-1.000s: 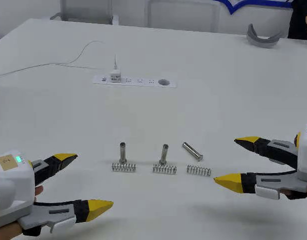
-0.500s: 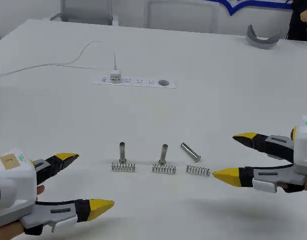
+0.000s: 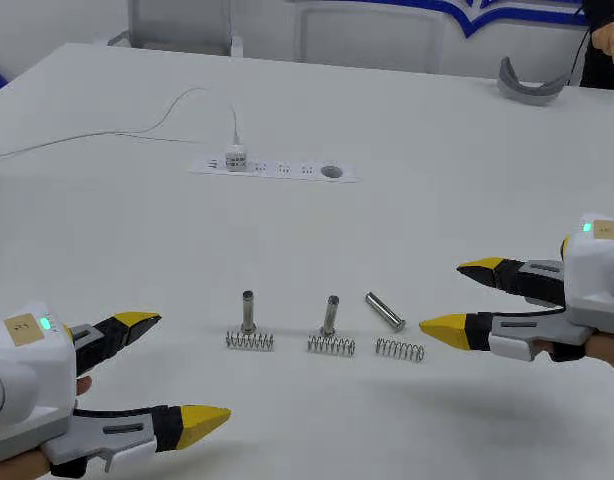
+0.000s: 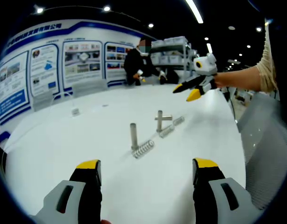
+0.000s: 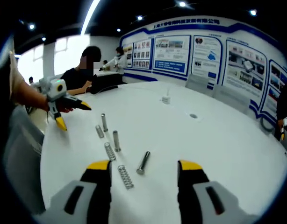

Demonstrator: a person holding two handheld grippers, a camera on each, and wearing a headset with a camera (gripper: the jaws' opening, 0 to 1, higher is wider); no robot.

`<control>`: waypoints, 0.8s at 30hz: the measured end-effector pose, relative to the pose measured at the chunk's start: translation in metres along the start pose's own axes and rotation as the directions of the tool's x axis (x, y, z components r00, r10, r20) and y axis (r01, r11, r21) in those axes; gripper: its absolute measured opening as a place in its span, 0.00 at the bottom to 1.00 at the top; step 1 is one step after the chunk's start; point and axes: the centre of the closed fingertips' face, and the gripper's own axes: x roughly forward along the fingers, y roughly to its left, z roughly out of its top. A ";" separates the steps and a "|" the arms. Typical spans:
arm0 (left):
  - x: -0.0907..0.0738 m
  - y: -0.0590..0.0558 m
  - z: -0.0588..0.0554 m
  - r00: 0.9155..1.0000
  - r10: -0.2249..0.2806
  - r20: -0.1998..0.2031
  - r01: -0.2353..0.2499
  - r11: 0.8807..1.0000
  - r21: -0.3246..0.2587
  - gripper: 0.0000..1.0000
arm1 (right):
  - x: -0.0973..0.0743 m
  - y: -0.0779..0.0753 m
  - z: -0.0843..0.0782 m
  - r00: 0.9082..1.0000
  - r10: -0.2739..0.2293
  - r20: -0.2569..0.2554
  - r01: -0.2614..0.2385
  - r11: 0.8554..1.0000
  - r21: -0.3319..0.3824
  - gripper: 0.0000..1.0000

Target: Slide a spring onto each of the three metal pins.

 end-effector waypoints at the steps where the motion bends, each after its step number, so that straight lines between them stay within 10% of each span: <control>1: 0.000 0.000 0.000 1.000 0.000 0.001 0.000 1.000 0.000 0.81 | 0.003 -0.002 0.000 1.000 -0.006 -0.016 0.007 1.000 0.006 0.57; 24: 0.002 -0.005 0.002 1.000 -0.008 -0.001 0.008 1.000 0.011 0.81 | 0.069 -0.007 -0.008 0.975 -0.033 -0.221 0.043 0.998 0.040 0.28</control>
